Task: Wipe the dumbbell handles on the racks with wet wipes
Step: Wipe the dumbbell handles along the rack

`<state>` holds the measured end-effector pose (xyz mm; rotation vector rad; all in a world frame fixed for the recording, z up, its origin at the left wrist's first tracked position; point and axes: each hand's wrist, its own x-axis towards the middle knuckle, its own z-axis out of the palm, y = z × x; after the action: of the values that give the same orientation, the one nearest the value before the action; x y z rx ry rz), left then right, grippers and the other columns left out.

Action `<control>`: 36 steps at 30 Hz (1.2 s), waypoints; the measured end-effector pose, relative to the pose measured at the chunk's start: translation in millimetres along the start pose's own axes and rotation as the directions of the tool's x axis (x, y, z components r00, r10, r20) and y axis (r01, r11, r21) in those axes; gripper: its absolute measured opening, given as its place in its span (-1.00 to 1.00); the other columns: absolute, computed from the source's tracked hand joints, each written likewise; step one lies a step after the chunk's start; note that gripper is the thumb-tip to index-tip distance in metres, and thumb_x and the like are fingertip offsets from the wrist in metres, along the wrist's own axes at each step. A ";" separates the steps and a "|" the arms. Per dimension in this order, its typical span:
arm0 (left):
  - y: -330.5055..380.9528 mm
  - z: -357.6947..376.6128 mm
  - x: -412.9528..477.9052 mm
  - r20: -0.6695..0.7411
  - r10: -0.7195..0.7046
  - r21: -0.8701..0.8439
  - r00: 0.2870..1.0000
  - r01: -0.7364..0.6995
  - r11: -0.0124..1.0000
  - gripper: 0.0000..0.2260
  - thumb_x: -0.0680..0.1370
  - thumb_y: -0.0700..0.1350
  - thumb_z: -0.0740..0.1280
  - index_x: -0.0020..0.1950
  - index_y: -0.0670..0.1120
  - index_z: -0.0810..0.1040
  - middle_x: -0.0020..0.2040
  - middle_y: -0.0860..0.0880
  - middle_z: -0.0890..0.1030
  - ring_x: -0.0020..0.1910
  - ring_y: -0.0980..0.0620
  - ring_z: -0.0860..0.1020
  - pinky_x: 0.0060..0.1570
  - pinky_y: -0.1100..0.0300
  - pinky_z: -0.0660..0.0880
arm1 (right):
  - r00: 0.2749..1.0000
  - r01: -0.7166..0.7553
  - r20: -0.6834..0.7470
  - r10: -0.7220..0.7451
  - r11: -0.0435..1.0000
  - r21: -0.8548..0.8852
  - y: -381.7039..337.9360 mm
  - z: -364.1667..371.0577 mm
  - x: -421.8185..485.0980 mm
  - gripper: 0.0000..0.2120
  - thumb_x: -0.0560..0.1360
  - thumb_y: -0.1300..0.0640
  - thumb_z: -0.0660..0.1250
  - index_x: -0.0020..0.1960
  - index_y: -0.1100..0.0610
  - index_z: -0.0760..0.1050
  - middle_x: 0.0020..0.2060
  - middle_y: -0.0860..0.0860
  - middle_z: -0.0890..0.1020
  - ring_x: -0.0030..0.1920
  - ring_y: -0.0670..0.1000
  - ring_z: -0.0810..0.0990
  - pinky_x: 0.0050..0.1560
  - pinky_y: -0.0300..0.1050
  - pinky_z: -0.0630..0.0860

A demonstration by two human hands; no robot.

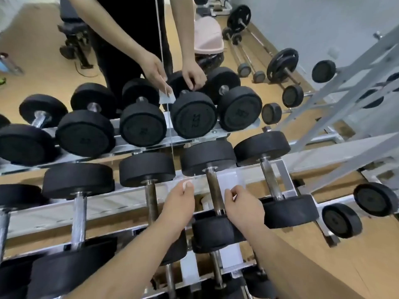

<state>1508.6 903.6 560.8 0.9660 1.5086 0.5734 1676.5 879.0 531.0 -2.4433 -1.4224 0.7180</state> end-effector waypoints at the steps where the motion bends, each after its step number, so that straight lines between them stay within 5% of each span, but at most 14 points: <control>1: -6.1 12.4 8.1 -0.023 -0.018 0.013 1.000 0.018 1.000 -0.61 0.75 0.07 0.03 0.56 0.05 0.35 0.44 0.04 0.45 0.37 0.02 0.39 0.38 0.12 0.29 | 1.000 -0.008 0.010 0.009 1.000 -0.022 3.1 4.0 5.4 -0.74 0.65 -0.16 0.10 -0.03 -0.05 0.47 -0.23 -0.05 0.62 -0.23 0.07 0.52 -0.21 -0.09 0.44; 5: -18.8 55.1 46.8 -0.015 -0.281 -0.167 0.959 0.275 0.947 -0.77 0.73 0.09 0.07 0.25 0.10 0.47 0.13 0.02 0.56 0.17 -0.04 0.52 0.32 0.06 0.43 | 0.993 0.113 -0.019 -0.116 0.986 -0.121 12.0 14.9 17.0 -0.81 0.64 -0.05 0.11 0.01 -0.04 0.47 -0.23 0.00 0.67 -0.21 0.16 0.56 -0.22 -0.04 0.33; 9: -36.4 82.1 97.3 0.101 -0.391 -0.309 0.915 0.403 0.862 -0.60 0.58 0.17 0.15 0.12 -0.10 0.59 -0.22 -0.19 0.61 -0.12 -0.24 0.65 0.01 0.01 0.61 | 0.984 0.176 0.014 -0.175 0.982 -0.074 14.9 12.7 19.8 -0.89 0.61 0.01 0.16 0.05 -0.05 0.45 -0.34 -0.07 0.51 -0.24 0.07 0.45 -0.16 -0.03 0.31; 15: -2.5 81.9 121.1 0.196 -0.333 -0.559 0.922 0.384 0.735 -0.71 0.65 -0.02 0.24 0.24 -0.12 0.64 0.14 -0.14 0.72 0.08 -0.17 0.69 0.04 -0.02 0.60 | 0.990 0.140 0.024 -0.140 0.990 -0.015 17.4 11.2 19.4 -0.81 0.60 0.05 0.16 0.16 -0.08 0.48 -0.30 -0.10 0.45 -0.18 0.02 0.46 -0.08 -0.03 0.41; 19: -23.8 88.6 118.1 0.256 -0.326 -0.508 0.910 0.414 0.756 -0.55 0.69 0.19 0.13 0.26 -0.09 0.65 0.17 -0.15 0.71 0.15 -0.12 0.68 0.21 -0.04 0.58 | 0.993 0.115 0.027 -0.115 0.993 0.005 16.5 10.7 22.7 -0.78 0.60 0.06 0.16 0.17 -0.08 0.50 -0.26 -0.09 0.47 -0.14 0.02 0.48 -0.04 -0.01 0.45; 24: -46.3 79.2 115.9 0.391 -0.348 -0.418 0.852 0.501 0.758 -0.39 0.72 0.24 -0.09 0.40 -0.14 0.53 0.26 -0.22 0.66 0.22 -0.17 0.66 0.07 0.01 0.59 | 0.995 0.078 0.054 -0.079 0.997 0.017 16.4 11.7 20.0 -0.79 0.60 0.07 0.14 0.13 -0.07 0.51 -0.23 -0.06 0.60 -0.13 0.04 0.55 -0.03 0.02 0.52; 30: -18.9 77.9 129.3 0.313 -0.282 -0.688 0.907 0.421 0.590 -0.56 0.70 0.06 0.06 0.25 -0.16 0.63 0.14 -0.17 0.71 0.16 -0.19 0.65 0.18 -0.08 0.54 | 0.996 0.077 0.045 -0.078 0.997 0.019 17.0 14.6 19.8 -0.79 0.59 0.07 0.14 0.12 -0.08 0.51 -0.23 -0.07 0.59 -0.13 0.04 0.56 -0.07 0.00 0.51; 36: -48.4 76.9 116.2 0.507 -0.196 -0.445 0.840 0.449 0.775 -0.41 0.69 0.27 0.03 0.44 -0.11 0.53 0.31 -0.16 0.64 0.29 -0.13 0.62 0.23 -0.03 0.53 | 0.995 0.087 0.037 -0.088 0.996 0.023 17.5 14.5 20.9 -0.80 0.60 0.09 0.14 0.10 -0.07 0.52 -0.24 -0.07 0.57 -0.14 0.02 0.55 -0.08 -0.01 0.51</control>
<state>1575.6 960.8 442.6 0.3211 0.9817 0.4531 1690.8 887.5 504.9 -2.3468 -1.5171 0.7604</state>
